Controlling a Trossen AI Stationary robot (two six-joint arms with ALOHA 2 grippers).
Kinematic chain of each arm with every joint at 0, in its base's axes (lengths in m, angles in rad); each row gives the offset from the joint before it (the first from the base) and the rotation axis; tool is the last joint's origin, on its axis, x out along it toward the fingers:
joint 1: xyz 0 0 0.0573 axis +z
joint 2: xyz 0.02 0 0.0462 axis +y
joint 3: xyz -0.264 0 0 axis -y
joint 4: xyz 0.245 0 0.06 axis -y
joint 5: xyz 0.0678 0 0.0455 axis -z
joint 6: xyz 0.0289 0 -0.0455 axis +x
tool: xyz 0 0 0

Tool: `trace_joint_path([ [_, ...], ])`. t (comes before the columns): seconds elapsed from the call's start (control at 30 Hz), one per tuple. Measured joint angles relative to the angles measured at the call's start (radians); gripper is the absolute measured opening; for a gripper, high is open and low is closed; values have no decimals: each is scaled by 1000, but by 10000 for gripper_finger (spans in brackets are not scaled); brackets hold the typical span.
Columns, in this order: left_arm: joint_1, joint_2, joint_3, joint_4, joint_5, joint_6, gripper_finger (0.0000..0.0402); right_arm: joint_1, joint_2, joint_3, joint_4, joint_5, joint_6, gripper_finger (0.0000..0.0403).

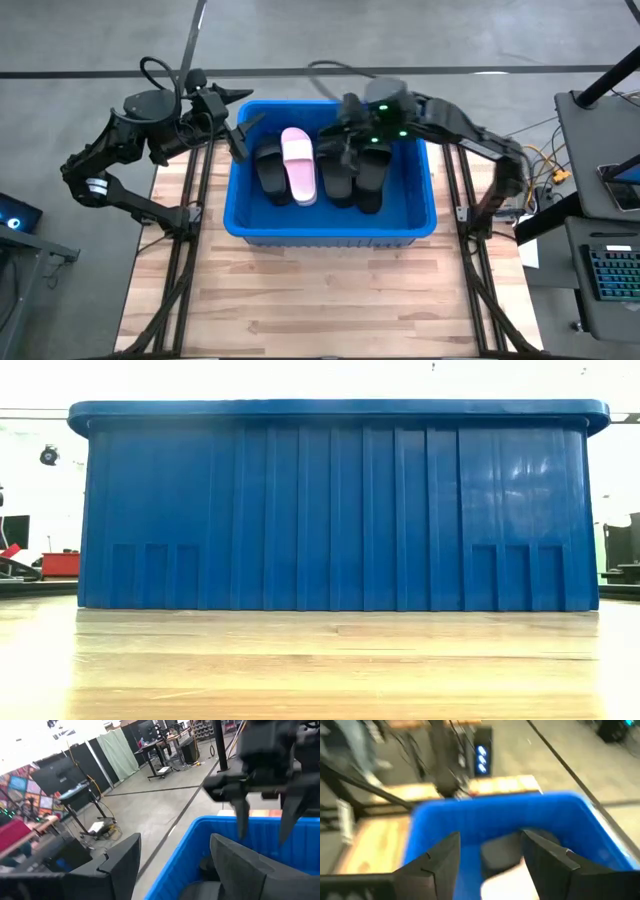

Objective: Pick and place slides into bin
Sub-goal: Return to Home Position

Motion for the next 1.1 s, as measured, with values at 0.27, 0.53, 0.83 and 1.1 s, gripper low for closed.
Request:
trace_joint_path([
  [0.27, 0, 0, 0, 39, 32, -96, 223, 90, -235, -372, 356, -51, 12, 152],
  [0.53, 0, 48, 0, 97, 62, -121, 223, 120, -410, -819, 923, -50, 43, 75],
  [0.83, 0, 157, 0, 127, 64, -121, 223, 128, -665, -1220, 1120, 8, 113, 10],
  [1.1, -1, 194, 8, 342, 63, -121, 223, 159, -1025, -1608, 1294, 110, 176, 9],
])
